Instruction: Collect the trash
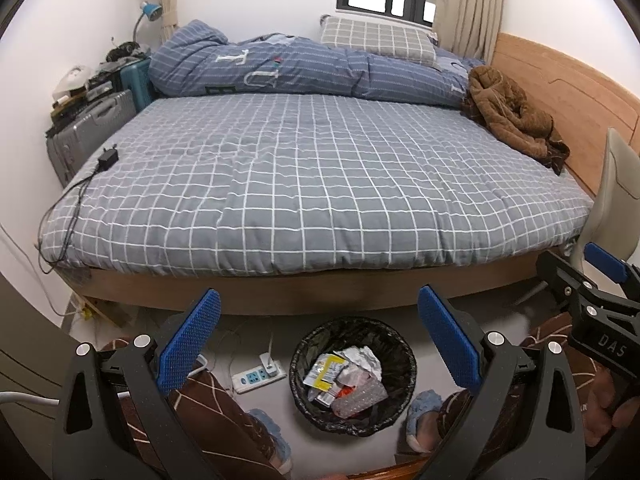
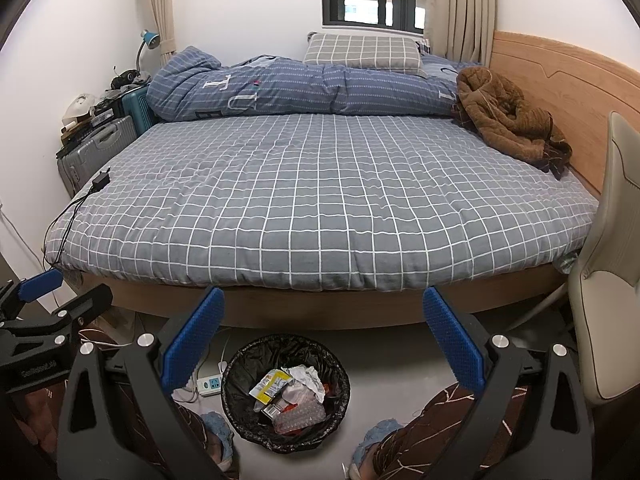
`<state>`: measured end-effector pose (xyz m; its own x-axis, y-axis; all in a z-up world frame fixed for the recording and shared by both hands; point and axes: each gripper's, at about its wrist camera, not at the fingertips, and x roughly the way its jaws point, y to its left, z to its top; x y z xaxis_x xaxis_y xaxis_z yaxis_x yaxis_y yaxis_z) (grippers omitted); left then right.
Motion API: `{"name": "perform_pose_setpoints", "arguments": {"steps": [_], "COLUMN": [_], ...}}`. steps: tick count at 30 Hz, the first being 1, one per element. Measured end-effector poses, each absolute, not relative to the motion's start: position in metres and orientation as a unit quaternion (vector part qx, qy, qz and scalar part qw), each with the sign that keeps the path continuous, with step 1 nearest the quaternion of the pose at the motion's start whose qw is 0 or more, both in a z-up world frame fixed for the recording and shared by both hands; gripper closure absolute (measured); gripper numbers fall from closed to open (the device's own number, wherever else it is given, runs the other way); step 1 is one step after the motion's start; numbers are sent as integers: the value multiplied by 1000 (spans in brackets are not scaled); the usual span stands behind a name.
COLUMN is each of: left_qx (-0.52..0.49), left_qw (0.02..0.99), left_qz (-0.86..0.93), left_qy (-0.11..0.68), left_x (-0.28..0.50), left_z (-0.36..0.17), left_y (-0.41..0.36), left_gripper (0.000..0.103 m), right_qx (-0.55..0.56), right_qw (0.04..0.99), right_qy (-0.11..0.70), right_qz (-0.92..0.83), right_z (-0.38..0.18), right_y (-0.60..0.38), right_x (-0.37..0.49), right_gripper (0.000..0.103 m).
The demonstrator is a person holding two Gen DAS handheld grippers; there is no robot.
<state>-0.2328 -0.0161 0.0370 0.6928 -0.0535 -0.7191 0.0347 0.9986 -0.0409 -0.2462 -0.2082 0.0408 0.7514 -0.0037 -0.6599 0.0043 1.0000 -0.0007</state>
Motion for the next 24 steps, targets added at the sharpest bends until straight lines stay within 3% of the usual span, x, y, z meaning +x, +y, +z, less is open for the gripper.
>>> {"name": "perform_pose_setpoints", "arguments": {"steps": [24], "left_qx": [-5], "left_qw": [921], "left_qz": [-25], "left_qy": [388], "left_x": [-233], "left_z": [32], "left_y": [-20], "left_gripper": [6], "right_qx": [5], "right_qw": [935], "right_qy": [355], "right_qz": [4], "right_z": [33], "right_y": [-200], "right_x": [-242], "right_gripper": [8]}}
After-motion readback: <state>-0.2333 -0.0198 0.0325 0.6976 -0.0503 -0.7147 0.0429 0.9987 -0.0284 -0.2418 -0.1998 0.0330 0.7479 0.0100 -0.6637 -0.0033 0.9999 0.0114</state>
